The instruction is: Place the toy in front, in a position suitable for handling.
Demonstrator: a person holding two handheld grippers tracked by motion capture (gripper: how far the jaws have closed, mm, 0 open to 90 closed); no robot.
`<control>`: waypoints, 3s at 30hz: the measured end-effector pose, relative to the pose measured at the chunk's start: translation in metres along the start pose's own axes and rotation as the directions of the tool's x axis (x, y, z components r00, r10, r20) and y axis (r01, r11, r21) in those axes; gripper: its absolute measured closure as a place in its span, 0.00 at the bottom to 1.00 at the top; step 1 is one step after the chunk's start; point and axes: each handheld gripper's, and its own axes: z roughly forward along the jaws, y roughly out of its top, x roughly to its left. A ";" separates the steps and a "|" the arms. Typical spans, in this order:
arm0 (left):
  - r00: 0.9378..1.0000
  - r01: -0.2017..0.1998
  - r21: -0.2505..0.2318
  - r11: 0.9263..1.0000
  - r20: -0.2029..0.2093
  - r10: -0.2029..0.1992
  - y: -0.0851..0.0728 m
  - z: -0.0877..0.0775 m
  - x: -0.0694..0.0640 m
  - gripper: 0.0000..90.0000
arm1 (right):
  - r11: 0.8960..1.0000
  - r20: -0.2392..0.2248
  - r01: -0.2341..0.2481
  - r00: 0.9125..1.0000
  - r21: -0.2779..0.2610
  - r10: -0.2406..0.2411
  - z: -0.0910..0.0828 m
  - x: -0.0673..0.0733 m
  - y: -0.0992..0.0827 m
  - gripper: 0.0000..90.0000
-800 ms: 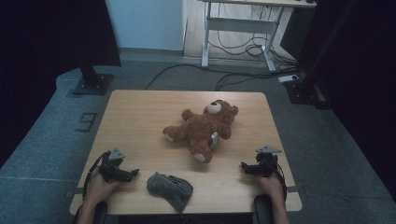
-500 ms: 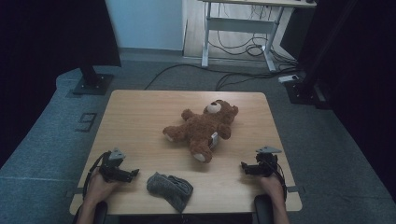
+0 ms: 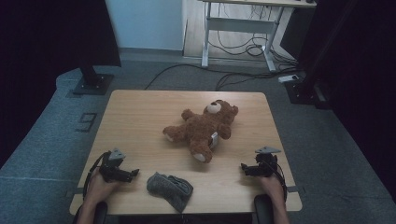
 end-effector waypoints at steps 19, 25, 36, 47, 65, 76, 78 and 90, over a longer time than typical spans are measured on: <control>1.000 0.010 0.001 1.000 -0.008 -0.010 0.000 0.000 -0.001 0.00 | 0.990 -0.087 0.132 0.987 -0.058 -0.137 -0.048 0.041 0.031 0.01; 1.000 0.011 0.001 1.000 -0.008 -0.011 0.000 0.000 -0.001 0.00 | 0.981 -0.124 0.173 0.975 -0.090 -0.184 -0.056 0.056 0.041 0.01; 1.000 0.013 0.000 1.000 -0.010 -0.013 0.000 0.000 -0.002 0.00 | 0.957 -0.227 0.248 0.933 -0.153 -0.279 -0.063 0.099 0.063 0.03; 1.000 0.014 0.000 1.000 -0.010 -0.014 0.000 0.000 -0.002 0.00 | 0.930 -0.352 0.328 0.861 -0.168 -0.367 -0.057 0.140 0.077 0.04; 1.000 0.012 0.001 1.000 -0.010 -0.012 0.000 0.000 -0.002 0.00 | 0.866 -0.540 0.483 0.698 -0.132 -0.471 -0.015 0.228 0.084 0.22; 1.000 0.013 0.000 1.000 -0.010 -0.013 0.000 0.000 -0.002 0.00 | 0.807 -0.593 0.588 0.634 -0.047 -0.497 0.016 0.254 0.070 0.52; 1.000 0.013 0.000 1.000 -0.010 -0.013 0.000 0.000 -0.002 0.00 | 0.802 -0.597 0.596 0.629 -0.040 -0.498 0.018 0.254 0.068 0.66; 1.000 0.013 0.001 1.000 -0.010 -0.013 0.000 0.000 -0.002 0.00 | 0.822 -0.547 0.560 0.658 -0.105 -0.518 -0.023 0.235 0.083 0.83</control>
